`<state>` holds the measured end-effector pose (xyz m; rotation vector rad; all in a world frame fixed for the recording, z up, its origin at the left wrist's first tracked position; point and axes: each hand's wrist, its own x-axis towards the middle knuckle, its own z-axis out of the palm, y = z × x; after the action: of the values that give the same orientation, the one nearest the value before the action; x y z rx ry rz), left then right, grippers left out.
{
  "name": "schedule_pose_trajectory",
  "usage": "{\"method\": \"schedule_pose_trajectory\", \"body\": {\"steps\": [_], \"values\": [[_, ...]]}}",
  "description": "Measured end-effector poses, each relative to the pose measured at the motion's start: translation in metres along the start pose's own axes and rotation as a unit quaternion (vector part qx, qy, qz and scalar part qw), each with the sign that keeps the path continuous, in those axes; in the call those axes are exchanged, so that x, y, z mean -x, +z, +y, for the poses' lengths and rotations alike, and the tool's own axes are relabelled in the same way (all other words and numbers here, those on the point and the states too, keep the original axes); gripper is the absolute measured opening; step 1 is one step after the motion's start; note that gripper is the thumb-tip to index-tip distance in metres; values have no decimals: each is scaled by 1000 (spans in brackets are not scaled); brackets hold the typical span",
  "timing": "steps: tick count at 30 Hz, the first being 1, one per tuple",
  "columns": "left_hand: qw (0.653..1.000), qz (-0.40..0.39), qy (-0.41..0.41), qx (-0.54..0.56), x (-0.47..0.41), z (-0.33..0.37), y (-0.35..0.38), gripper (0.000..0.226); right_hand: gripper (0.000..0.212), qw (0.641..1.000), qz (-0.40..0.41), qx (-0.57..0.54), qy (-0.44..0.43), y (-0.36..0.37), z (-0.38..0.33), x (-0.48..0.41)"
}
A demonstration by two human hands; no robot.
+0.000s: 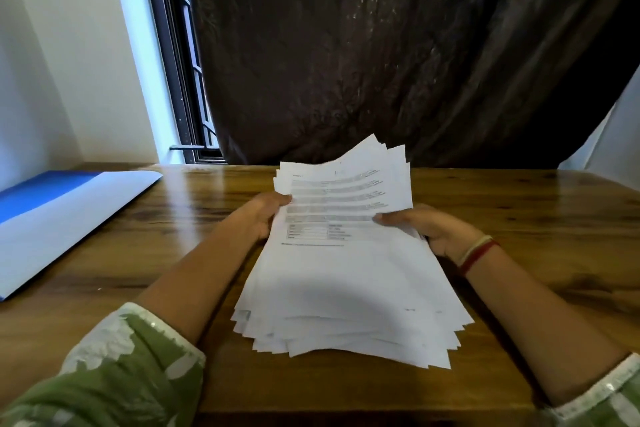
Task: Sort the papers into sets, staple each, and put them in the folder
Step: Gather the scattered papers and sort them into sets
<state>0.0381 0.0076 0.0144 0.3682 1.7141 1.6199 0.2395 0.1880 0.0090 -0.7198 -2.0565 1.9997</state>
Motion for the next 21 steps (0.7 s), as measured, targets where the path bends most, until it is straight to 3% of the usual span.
{"method": "schedule_pose_trajectory", "body": {"steps": [4, 6, 8, 11, 16, 18, 21], "values": [[998, 50, 19, 43, -8, -1, -1, 16, 56, 992, -13, -124, 6, -3, 2, -7], [996, 65, 31, 60, -9, -2, 0, 17, 49, 994, -19, -109, -3, -3, 4, -7], [994, 69, 43, 75, -9, -5, 4, 17, 44, 999, -11, -28, -35, 1, 5, -4], [996, 29, 58, 69, -6, -9, 7, 12, 55, 997, 39, 39, -62, 4, 8, 0], [997, -60, 40, 18, -2, -8, -3, 22, 59, 985, 61, -34, -155, 5, 7, -1], [998, -44, 15, 29, -1, -9, -3, 22, 60, 981, 97, -52, -163, 8, 8, -5], [998, 13, 63, 18, -3, -14, 8, 20, 56, 975, 132, -81, -158, 9, 16, -14]]}}
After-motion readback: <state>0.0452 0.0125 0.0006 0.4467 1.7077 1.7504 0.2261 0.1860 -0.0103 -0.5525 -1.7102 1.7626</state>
